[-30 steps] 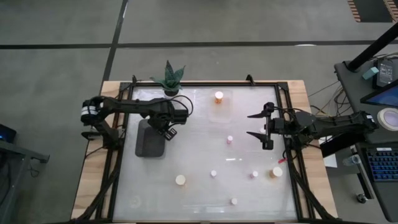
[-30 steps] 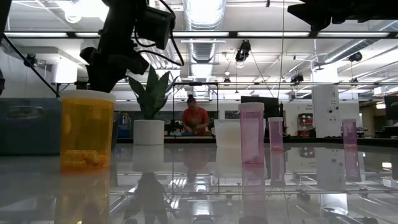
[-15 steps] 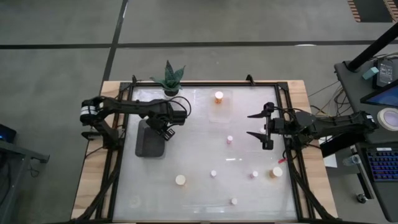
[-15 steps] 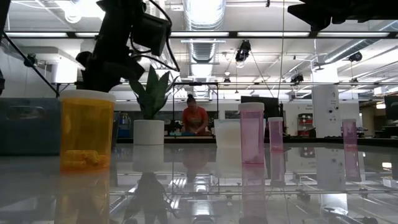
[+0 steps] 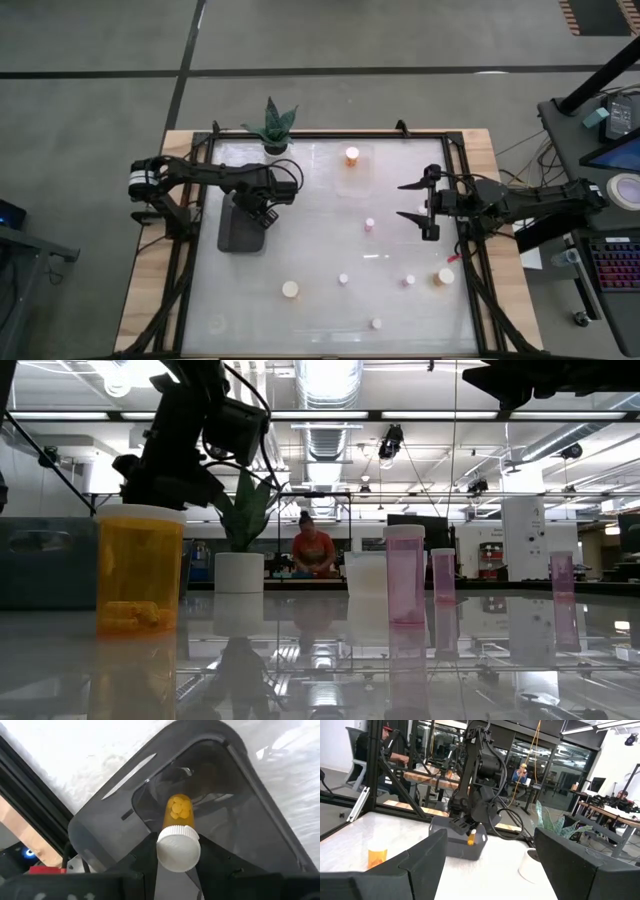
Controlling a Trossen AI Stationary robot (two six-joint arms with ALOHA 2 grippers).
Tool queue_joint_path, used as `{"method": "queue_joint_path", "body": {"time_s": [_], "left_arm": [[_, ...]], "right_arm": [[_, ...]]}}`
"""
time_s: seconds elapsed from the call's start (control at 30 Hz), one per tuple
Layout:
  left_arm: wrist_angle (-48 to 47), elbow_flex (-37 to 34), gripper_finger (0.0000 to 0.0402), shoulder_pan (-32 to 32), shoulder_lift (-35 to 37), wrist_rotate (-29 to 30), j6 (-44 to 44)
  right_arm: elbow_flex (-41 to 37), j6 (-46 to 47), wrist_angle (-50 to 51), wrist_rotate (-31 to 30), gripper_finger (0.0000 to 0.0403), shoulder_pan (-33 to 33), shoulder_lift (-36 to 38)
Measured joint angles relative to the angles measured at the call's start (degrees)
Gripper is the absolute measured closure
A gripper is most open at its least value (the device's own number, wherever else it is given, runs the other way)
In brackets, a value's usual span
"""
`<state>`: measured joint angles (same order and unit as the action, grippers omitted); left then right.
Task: Pick and place medicine bottles into bin by pill shape (circle, oval)
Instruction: Put the small orange pill bottle into the black bin
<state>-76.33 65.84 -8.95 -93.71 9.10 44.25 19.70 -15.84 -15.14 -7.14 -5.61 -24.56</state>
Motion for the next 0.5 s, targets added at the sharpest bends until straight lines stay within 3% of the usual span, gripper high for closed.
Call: {"method": "queue_joint_path", "body": {"time_s": [0.5], "left_arm": [[4.7,-0.8,0.0311,0.0,0.0,-0.1,0.2]], "right_arm": [[0.0,-0.2,0.3,0.0,0.0115,0.0,0.0]]}}
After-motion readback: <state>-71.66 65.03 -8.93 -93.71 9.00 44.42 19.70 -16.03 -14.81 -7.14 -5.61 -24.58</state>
